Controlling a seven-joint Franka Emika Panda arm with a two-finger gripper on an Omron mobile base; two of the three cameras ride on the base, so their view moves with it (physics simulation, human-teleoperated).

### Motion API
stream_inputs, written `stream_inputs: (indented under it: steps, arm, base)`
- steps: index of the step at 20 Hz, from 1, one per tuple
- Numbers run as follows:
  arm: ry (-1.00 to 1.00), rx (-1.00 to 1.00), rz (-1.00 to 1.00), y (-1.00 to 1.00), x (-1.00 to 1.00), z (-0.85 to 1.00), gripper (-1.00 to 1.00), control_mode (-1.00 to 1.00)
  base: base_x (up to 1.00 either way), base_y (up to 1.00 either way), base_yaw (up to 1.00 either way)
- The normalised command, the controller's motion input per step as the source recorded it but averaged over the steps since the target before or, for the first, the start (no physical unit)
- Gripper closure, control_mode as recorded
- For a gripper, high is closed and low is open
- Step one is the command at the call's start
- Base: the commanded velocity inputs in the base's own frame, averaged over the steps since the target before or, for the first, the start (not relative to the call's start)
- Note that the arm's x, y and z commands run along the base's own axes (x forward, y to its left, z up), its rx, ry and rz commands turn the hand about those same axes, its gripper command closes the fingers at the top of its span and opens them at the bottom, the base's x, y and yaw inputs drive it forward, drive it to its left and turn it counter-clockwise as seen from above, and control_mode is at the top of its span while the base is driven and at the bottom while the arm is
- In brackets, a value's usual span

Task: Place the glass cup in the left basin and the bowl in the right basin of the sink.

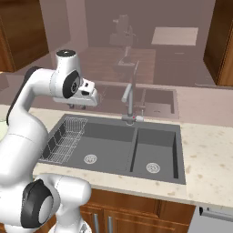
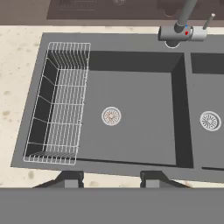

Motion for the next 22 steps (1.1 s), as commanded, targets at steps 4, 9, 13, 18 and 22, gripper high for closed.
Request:
stream_inputs:
  steps: [4, 9, 13, 18, 22]
  arm:
    - [0.00, 0.00, 0.00, 0.03, 0.00, -0.04, -1.00, -1.00]
    - [0.00, 0.00, 0.00, 0.11, 0.00, -0.06, -1.00, -1.00]
    - [0.00, 0.00, 0.00, 0.15, 0.00, -0.06, -1.00, -1.00]
    - [0.00, 0.00, 0.00, 0.25, 0.00, -0.14, -1.00, -1.00]
    - [0.00, 0.00, 0.00, 0.28, 0.00, -0.20, -1.00, -1.00]
  base:
    - [0.00, 0.00, 0.00]
    - [0.00, 0.00, 0.00]
    - [0.00, 0.00, 0.00]
    - [0.00, 0.00, 0.00]
    - [0.00, 0.00, 0.00]
